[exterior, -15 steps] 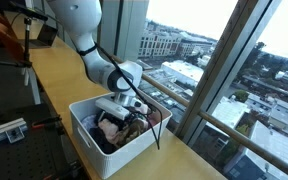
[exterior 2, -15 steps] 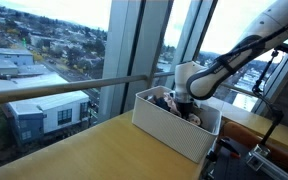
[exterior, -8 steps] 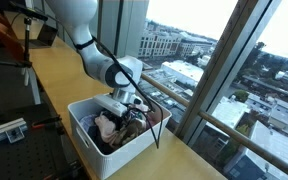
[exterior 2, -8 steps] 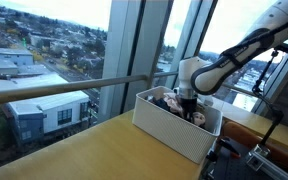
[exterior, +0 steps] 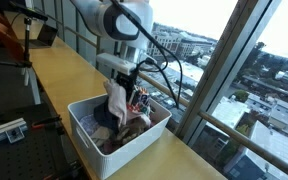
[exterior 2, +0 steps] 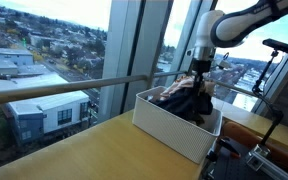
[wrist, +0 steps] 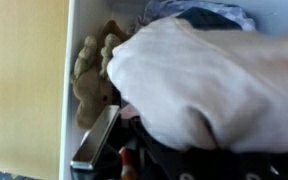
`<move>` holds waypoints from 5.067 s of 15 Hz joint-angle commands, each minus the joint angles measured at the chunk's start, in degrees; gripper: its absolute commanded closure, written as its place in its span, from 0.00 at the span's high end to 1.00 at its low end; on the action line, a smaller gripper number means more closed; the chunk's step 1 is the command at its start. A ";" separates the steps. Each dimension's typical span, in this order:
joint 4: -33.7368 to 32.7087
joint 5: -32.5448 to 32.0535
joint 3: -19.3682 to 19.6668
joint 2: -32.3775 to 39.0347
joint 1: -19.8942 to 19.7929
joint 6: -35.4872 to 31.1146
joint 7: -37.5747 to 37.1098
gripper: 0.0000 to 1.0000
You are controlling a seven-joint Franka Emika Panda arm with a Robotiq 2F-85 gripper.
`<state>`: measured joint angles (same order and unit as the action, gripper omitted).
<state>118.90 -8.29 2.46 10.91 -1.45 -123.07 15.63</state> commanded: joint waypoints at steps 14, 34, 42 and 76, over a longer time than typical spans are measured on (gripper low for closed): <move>-22.73 1.24 -17.14 -15.57 15.51 21.41 -4.47 0.00; -33.43 0.25 -16.44 9.12 17.36 25.39 -7.97 0.00; -32.88 0.31 -15.62 12.86 16.60 26.51 -7.13 0.55; -26.29 -5.63 -3.05 37.14 -4.00 -10.77 8.82 1.00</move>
<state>96.02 -14.05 -0.26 42.83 -5.48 -132.83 23.72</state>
